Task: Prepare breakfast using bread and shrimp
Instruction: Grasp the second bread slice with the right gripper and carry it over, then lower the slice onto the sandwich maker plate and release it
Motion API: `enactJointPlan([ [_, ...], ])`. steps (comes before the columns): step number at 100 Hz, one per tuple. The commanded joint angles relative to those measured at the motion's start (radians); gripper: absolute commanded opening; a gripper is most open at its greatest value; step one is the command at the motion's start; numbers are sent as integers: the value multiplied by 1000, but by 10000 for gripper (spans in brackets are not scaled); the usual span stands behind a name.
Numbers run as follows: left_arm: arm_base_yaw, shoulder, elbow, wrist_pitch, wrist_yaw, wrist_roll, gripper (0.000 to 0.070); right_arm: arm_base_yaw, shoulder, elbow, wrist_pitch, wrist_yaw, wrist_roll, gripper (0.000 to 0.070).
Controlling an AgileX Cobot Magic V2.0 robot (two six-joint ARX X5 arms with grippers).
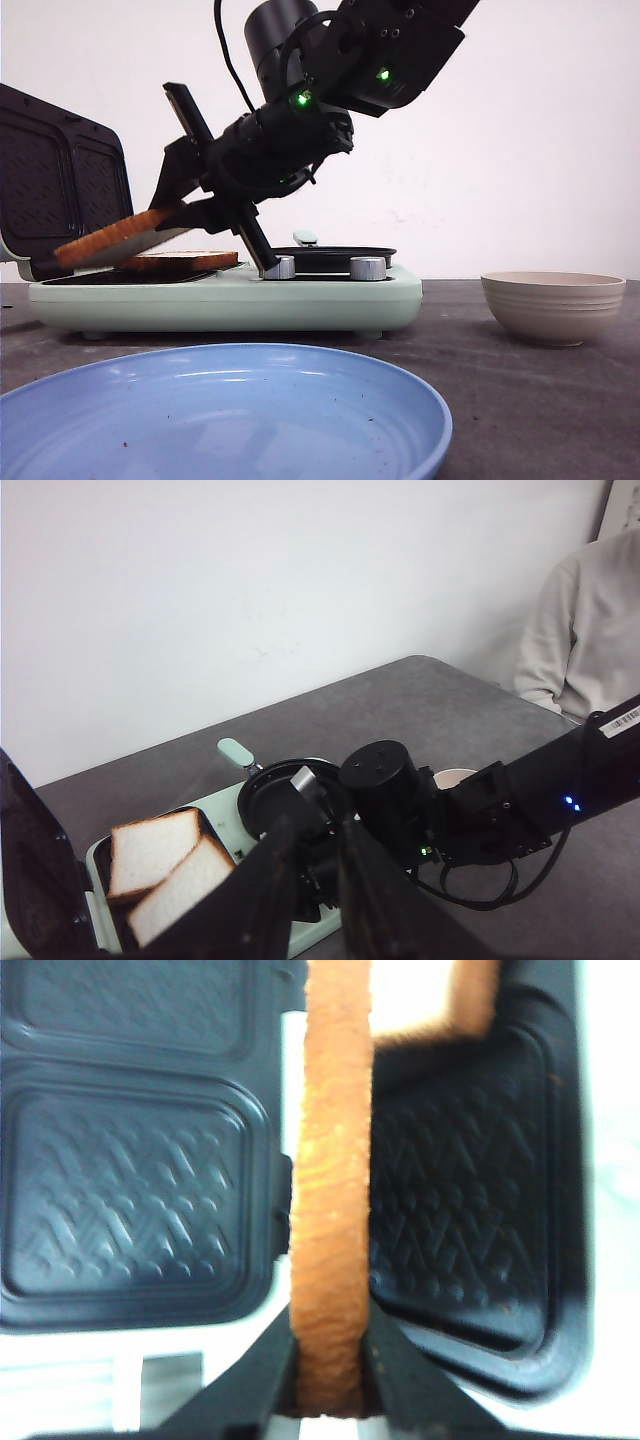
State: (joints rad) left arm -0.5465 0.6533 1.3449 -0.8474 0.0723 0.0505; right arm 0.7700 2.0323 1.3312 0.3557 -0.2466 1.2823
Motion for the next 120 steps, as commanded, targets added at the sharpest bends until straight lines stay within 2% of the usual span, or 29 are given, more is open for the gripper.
enactJointPlan([
  [1,-10,5,11,10,-5,13,3,9,20,23,10,17,20,0],
  [94,-34,5,11,10,-24,8,3,21,21,25,18,36,106,0],
  [120,-34,5,11,10,-24,-5,3,17,37,30,20,-53,147,0],
])
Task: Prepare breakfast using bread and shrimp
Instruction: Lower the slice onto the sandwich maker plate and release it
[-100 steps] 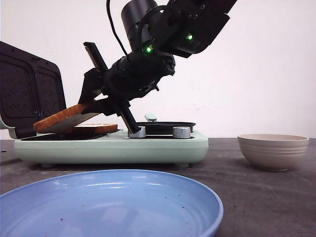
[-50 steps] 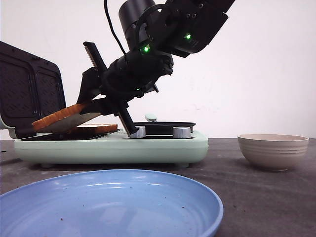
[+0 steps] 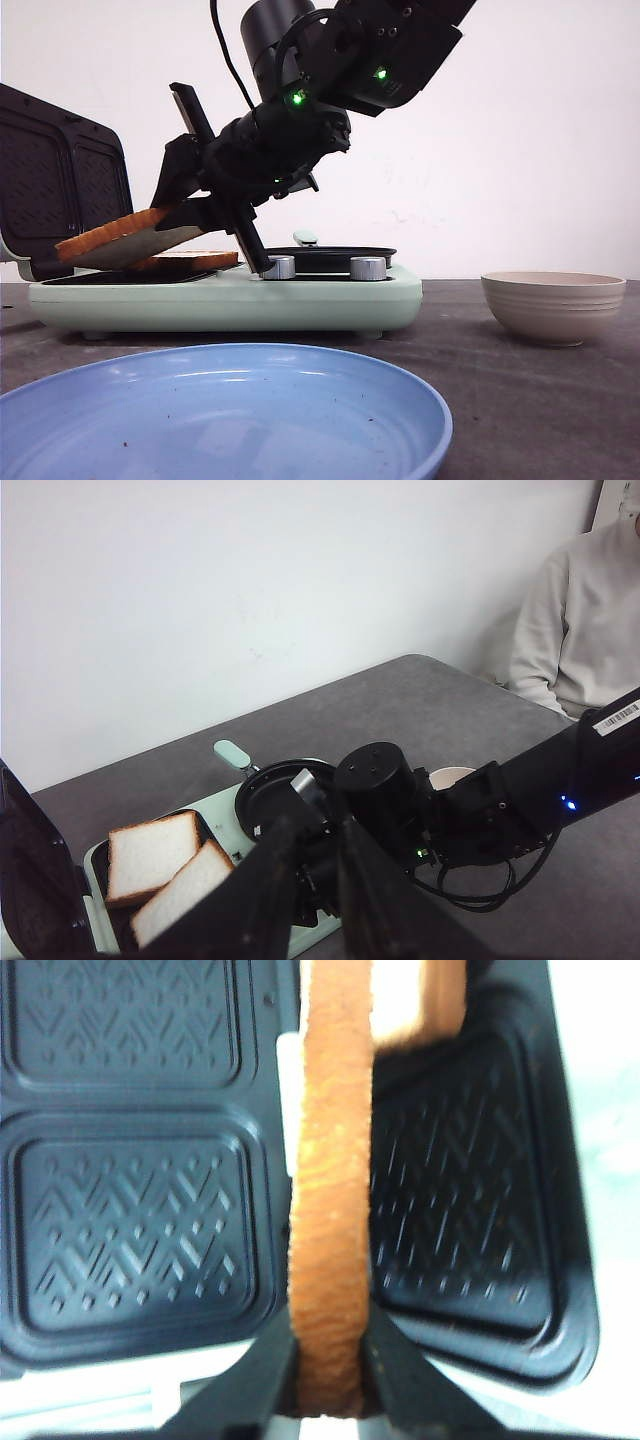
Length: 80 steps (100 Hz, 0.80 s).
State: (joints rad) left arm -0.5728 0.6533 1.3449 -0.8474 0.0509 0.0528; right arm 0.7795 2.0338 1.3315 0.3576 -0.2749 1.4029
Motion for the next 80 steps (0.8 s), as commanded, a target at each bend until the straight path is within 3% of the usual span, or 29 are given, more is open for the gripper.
enactJointPlan([
  [1,-8,5,11,10,-3,-9,3,7,37,30,18,-26,27,0],
  [37,-7,-7,11,-4,-3,-20,3,2,46,32,25,2,30,19],
  [42,-7,-8,11,-1,-3,-20,3,2,46,32,25,-1,30,128],
  [50,-7,-9,11,2,-3,-20,3,0,46,32,28,-18,30,376],
  [53,-7,-9,11,2,-3,-20,3,-1,46,32,28,-26,30,432],
  [80,-7,-9,11,6,-3,-20,3,-14,45,32,34,-171,44,544],
])
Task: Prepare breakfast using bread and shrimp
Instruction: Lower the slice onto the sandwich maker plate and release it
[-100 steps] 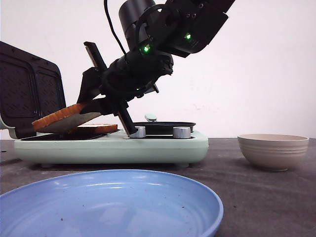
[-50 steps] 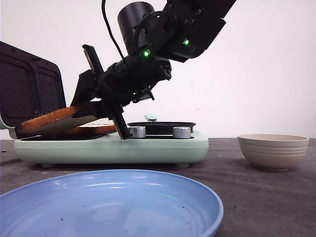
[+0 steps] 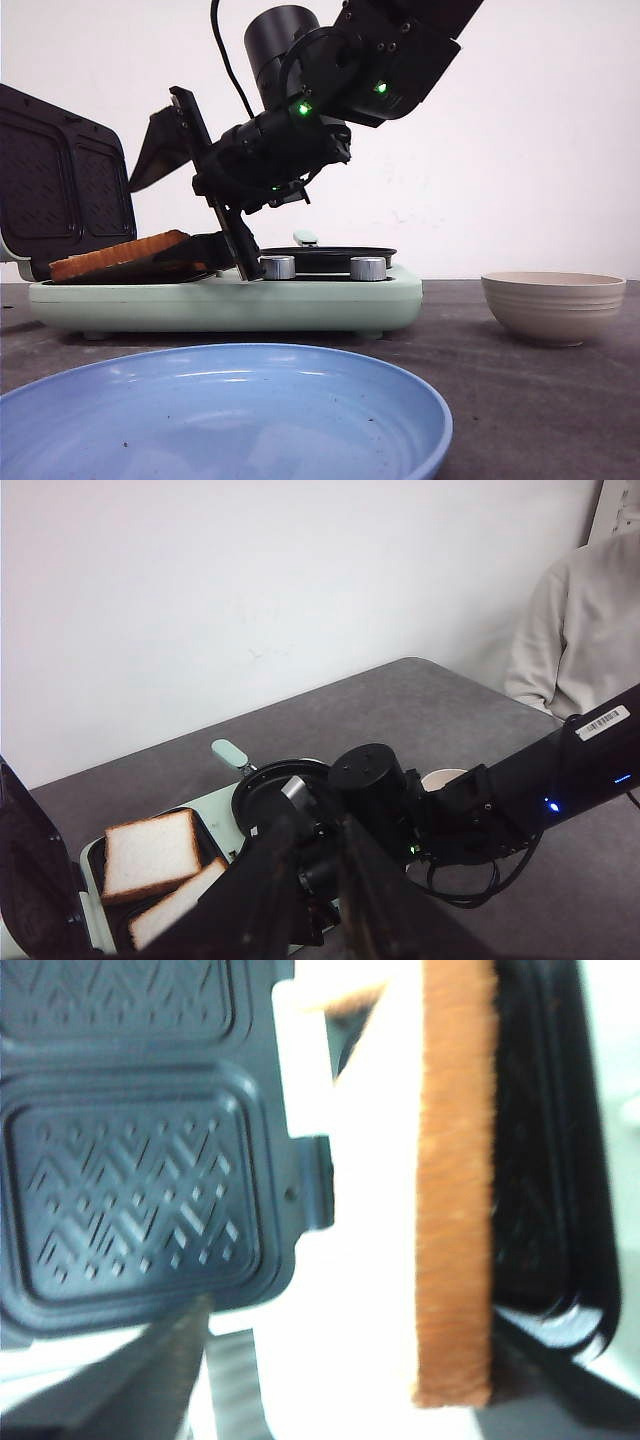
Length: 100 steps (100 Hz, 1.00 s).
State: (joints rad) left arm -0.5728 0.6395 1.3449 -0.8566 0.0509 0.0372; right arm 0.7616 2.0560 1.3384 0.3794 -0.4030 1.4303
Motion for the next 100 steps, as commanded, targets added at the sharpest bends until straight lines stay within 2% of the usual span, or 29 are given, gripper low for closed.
enactJointPlan([
  [1,-7,5,11,16,-4,-4,3,3,23,26,13,-50,20,547],
  [15,-7,5,11,20,-19,-5,3,0,23,26,16,-129,77,553],
  [42,-7,5,11,19,-28,-47,3,-34,23,26,34,-287,122,568],
  [61,-7,5,11,27,-29,-47,3,-68,23,27,158,-355,219,573],
  [75,-7,5,11,32,-36,-46,3,-83,23,27,287,-354,229,569],
  [79,-7,5,11,34,-37,-45,3,-86,23,27,335,-353,221,518],
  [83,-7,5,11,34,-37,-45,3,-92,23,27,395,-354,208,402],
  [84,-7,5,11,34,-37,-44,3,-94,23,27,433,-354,201,322],
  [92,-7,5,11,34,-37,-36,3,-105,19,27,599,-357,182,12],
  [100,-7,5,11,34,-37,-31,3,-116,5,27,766,-326,181,0],
])
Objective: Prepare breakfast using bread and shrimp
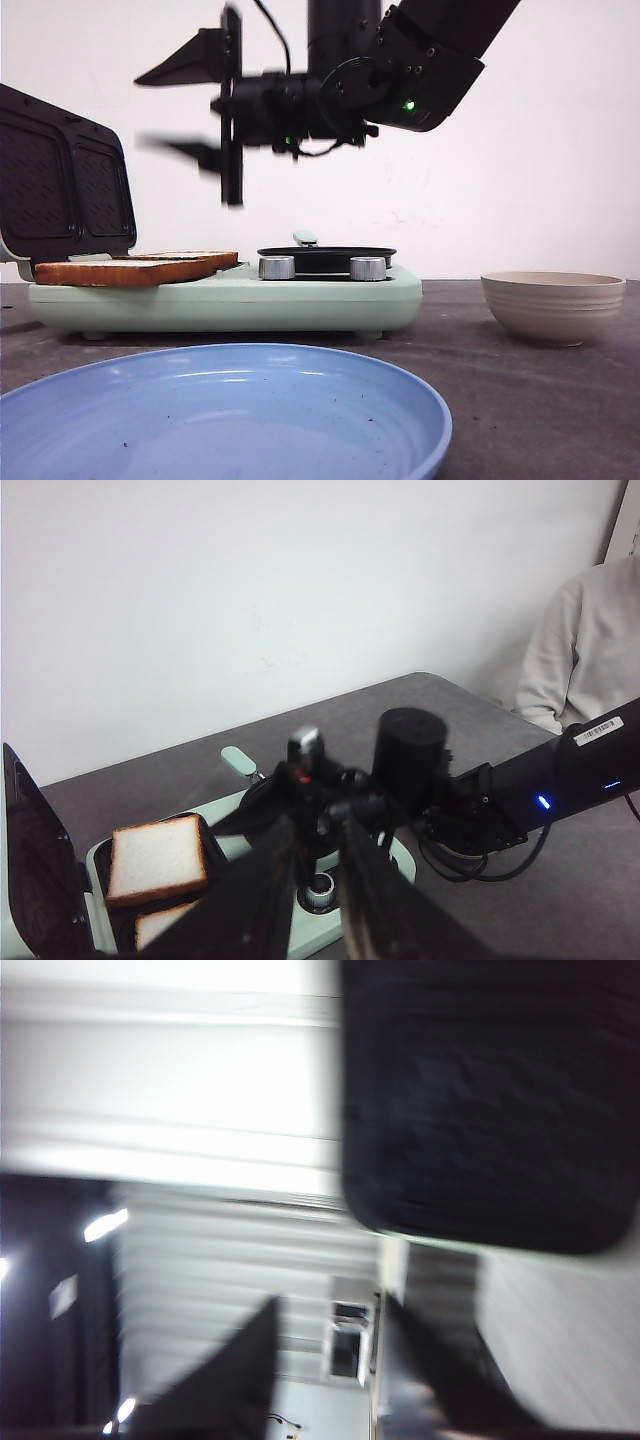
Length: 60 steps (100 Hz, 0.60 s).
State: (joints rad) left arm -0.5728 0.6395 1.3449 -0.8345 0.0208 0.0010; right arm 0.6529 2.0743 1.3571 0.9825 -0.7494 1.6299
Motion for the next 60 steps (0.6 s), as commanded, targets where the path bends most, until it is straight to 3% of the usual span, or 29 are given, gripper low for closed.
enactJointPlan([
  [1,-7,5,11,11,-6,6,3,-10,-16,8,177,24,-19,0],
  [9,-7,7,11,11,-6,6,3,-28,-47,8,247,49,-50,0],
  [21,-7,7,11,11,-6,6,3,-66,-107,8,187,27,-138,0],
  [32,-7,7,11,11,-6,6,3,-98,-187,8,-21,6,-293,0],
  [42,-7,7,11,11,-7,6,3,-122,-298,8,-357,33,-571,0],
  [50,-7,7,11,11,-7,6,3,-133,-414,8,-718,182,-878,0],
  [60,-7,7,11,11,-35,7,3,-134,-552,8,-1094,503,-1218,0],
])
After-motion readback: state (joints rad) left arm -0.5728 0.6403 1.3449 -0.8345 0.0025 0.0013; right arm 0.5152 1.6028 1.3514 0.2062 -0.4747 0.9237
